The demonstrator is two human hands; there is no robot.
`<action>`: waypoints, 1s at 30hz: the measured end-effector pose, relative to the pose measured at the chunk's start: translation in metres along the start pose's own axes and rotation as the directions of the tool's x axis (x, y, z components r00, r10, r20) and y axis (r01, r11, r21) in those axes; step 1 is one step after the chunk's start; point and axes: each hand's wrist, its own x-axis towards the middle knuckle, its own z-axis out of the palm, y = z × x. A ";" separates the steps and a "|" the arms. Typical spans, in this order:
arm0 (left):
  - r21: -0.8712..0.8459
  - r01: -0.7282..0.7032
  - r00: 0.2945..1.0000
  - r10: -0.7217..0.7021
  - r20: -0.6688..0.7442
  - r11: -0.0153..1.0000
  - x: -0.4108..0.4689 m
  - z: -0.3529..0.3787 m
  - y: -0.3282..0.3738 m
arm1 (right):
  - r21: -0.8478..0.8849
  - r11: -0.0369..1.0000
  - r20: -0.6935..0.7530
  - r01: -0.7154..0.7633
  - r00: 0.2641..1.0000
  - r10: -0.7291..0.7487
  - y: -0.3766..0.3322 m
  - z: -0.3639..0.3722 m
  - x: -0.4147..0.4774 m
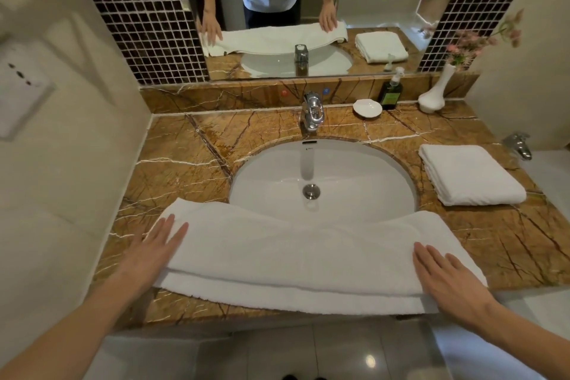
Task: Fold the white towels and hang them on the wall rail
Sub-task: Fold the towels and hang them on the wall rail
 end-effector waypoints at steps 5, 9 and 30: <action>-0.093 -0.076 0.985 0.090 0.150 0.993 -0.009 -0.002 -0.004 | -0.046 0.995 -0.073 0.090 0.993 -0.094 -0.002 -0.011 0.016; -0.638 -0.008 0.998 -0.028 -0.047 0.770 0.002 0.000 -0.006 | -0.056 0.990 -0.235 0.132 0.961 -0.142 -0.012 -0.029 0.025; -0.520 0.481 0.872 -0.323 0.369 0.706 0.057 -0.050 -0.019 | 0.102 0.977 -0.373 0.186 0.918 -0.136 -0.141 -0.056 0.084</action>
